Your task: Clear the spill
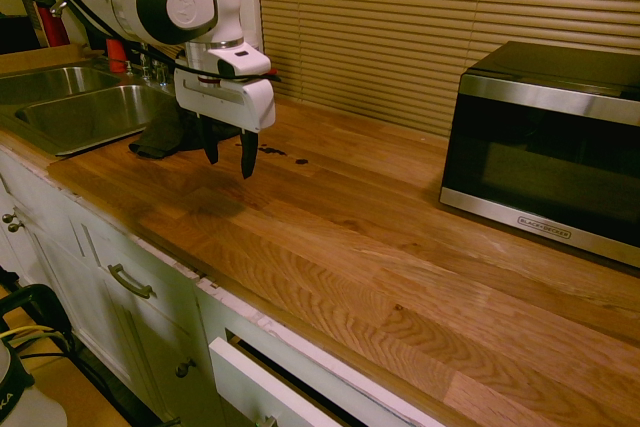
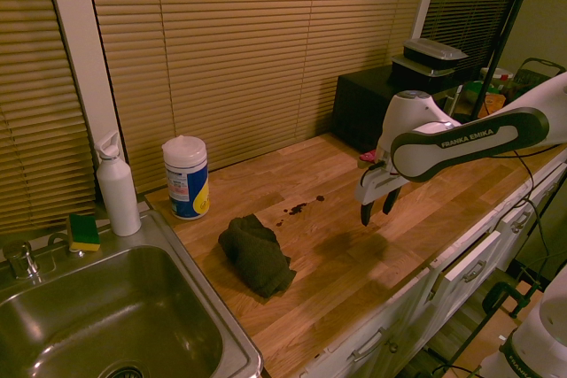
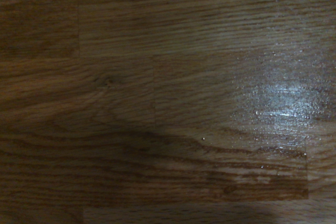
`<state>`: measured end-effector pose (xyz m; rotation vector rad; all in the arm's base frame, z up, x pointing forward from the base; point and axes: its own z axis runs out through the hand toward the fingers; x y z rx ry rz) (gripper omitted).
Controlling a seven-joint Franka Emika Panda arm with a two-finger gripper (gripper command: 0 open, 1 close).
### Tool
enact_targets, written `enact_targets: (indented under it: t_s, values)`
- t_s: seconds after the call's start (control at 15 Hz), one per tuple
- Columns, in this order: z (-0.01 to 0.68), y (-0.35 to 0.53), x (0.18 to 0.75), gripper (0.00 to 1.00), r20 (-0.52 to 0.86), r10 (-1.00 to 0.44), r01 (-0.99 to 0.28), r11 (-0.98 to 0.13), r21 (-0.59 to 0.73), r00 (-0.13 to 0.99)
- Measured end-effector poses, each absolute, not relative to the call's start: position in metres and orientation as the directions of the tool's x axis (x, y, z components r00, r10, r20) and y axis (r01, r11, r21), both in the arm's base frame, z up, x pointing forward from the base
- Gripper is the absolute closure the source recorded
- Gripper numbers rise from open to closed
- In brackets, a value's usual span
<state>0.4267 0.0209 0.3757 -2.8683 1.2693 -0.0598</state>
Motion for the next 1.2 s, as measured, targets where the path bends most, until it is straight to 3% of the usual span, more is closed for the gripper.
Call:
enact_targets:
  t_s: [0.53, 1.2]
  values:
    - [0.403, 0.061, 0.442, 0.0, 0.042, -0.722, -0.714, -0.69, -0.118, 0.691]
    - [0.444, 0.178, 0.496, 0.0, 0.151, -0.685, -0.657, -0.727, -0.2, 0.712]
